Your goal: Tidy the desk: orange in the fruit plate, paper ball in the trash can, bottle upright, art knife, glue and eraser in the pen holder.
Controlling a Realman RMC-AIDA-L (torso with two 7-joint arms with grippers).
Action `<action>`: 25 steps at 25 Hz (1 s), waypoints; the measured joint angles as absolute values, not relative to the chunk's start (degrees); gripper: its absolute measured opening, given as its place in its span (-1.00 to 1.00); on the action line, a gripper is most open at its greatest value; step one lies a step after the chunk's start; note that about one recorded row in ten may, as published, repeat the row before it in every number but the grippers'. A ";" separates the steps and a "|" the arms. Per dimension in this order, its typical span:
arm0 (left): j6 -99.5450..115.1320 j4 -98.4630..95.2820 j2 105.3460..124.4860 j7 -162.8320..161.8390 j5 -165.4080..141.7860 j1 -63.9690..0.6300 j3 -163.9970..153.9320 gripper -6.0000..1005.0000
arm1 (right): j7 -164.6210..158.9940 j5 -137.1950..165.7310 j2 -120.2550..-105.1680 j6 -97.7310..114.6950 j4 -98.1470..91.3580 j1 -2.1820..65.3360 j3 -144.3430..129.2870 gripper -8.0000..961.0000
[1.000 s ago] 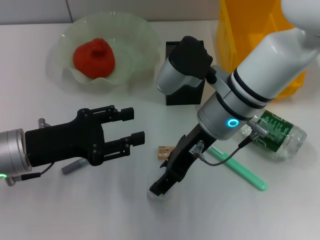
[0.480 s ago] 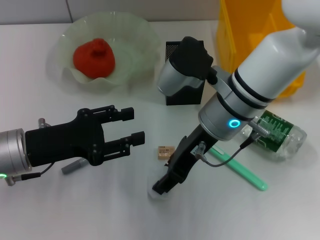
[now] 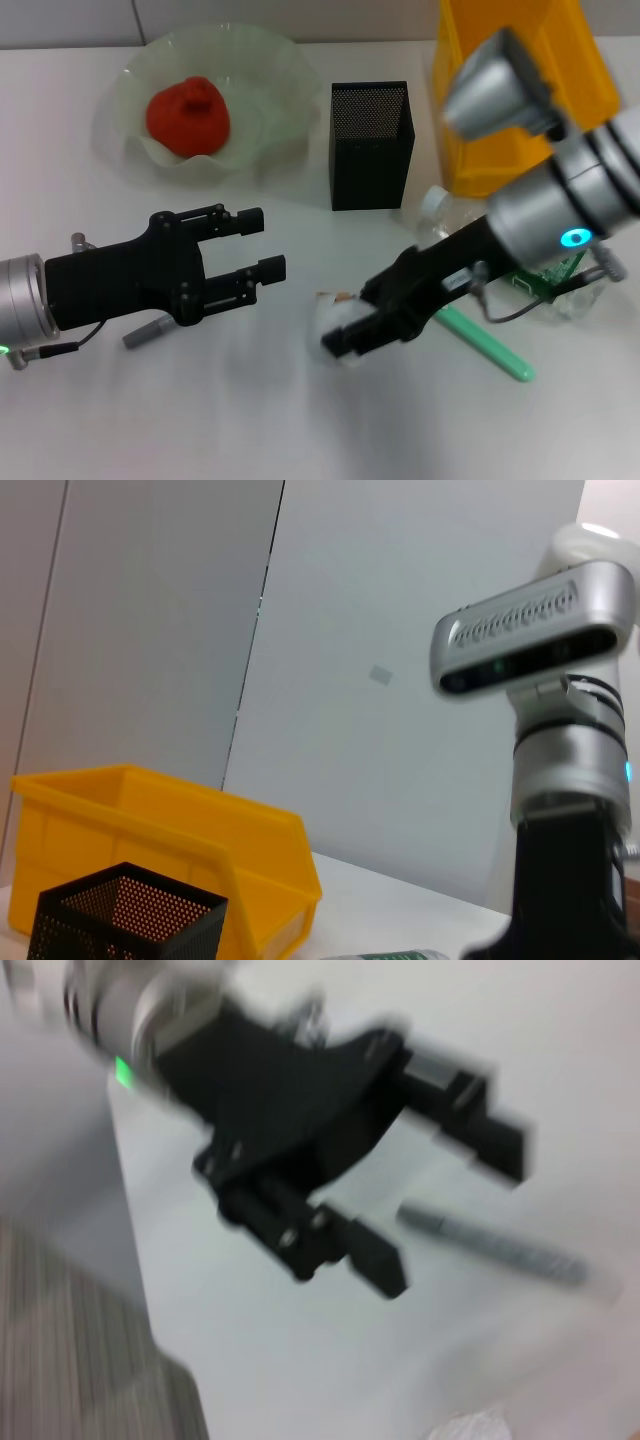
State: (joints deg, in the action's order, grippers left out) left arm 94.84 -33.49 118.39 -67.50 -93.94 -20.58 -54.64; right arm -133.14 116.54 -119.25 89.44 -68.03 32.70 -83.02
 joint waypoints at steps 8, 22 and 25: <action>94.91 -33.49 118.38 -67.50 -93.90 -20.71 -54.57 0.23 | -122.74 105.40 -119.24 93.01 -66.26 26.87 -66.81 -0.01; 95.00 -33.49 118.48 -67.50 -93.86 -20.57 -54.64 0.23 | -101.24 102.13 -119.07 83.20 -57.60 24.34 -39.67 -0.01; 95.02 -33.49 118.48 -67.50 -93.86 -20.57 -54.68 0.22 | -98.58 102.19 -119.07 76.83 -56.88 24.38 -39.39 0.00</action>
